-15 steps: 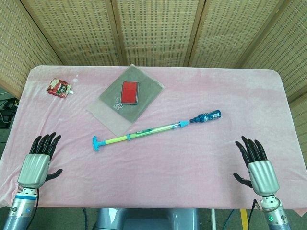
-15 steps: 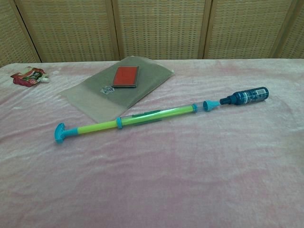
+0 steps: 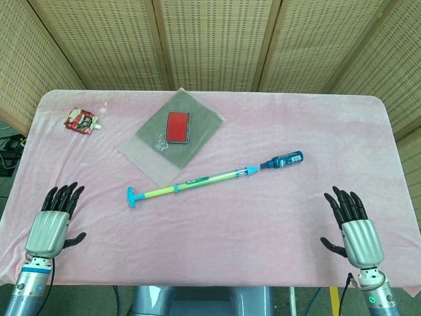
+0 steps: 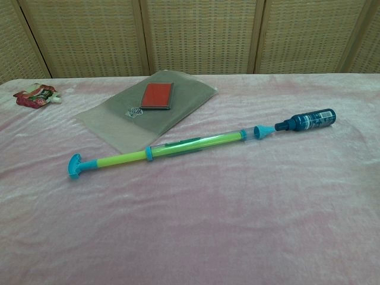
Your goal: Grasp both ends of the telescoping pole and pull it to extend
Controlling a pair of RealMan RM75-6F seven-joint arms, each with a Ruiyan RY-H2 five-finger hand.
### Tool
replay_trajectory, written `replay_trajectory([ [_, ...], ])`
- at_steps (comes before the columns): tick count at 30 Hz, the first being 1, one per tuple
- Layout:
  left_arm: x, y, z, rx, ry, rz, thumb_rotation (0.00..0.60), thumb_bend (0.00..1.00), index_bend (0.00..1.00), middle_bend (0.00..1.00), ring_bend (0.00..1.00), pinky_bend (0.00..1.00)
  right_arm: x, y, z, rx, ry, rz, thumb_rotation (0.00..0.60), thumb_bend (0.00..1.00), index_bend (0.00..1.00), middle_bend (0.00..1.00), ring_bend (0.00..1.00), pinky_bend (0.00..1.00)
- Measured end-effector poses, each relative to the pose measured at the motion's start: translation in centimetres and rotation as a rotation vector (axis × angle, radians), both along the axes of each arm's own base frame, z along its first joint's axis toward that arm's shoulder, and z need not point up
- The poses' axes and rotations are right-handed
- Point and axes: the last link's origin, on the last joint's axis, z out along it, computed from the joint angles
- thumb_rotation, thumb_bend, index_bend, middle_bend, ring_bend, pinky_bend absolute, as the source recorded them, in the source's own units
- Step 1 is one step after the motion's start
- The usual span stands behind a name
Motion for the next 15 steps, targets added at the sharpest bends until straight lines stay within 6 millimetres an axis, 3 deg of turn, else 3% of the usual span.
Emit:
replay_trajectory([
  [7, 0.1, 0.2, 0.0, -0.002, -0.007, 0.008, 0.6, 0.07, 0.0, 0.0, 0.0, 0.0, -0.1, -0.1, 0.2, -0.003, -0.007, -0.004, 0.6, 0.19, 0.04, 0.0, 0.0, 0.0],
  [9, 0.2, 0.4, -0.1, 0.001, -0.013, 0.01, 0.6, 0.08, 0.0, 0.01, 0.03, 0.07, -0.1, -0.1, 0.3, -0.004, -0.009, -0.006, 0.6, 0.19, 0.04, 0.0, 0.0, 0.0],
  [10, 0.2, 0.6, -0.1, 0.003, -0.015, 0.011, 0.6, 0.08, 0.0, 0.08, 0.11, 0.18, -0.2, -0.1, 0.3, -0.004, -0.011, -0.008, 0.6, 0.19, 0.04, 0.0, 0.0, 0.0],
  [11, 0.3, 0.7, -0.1, 0.005, -0.014, 0.012, 0.6, 0.09, 0.03, 0.2, 0.24, 0.32, -0.2, -0.1, 0.4, -0.004, -0.013, -0.008, 0.6, 0.19, 0.04, 0.0, 0.0, 0.0],
  [13, 0.4, 1.1, 0.0, 0.013, 0.001, 0.015, 0.6, 0.11, 0.13, 0.45, 0.46, 0.51, -0.1, -0.1, 0.4, -0.003, -0.019, -0.007, 0.6, 0.19, 0.04, 0.0, 0.0, 0.0],
  [15, 0.7, 1.8, 0.0, 0.025, 0.028, 0.016, 0.6, 0.14, 0.23, 0.62, 0.6, 0.62, -0.1, -0.1, 0.4, -0.001, -0.017, -0.007, 0.6, 0.19, 0.04, 0.0, 0.0, 0.0],
])
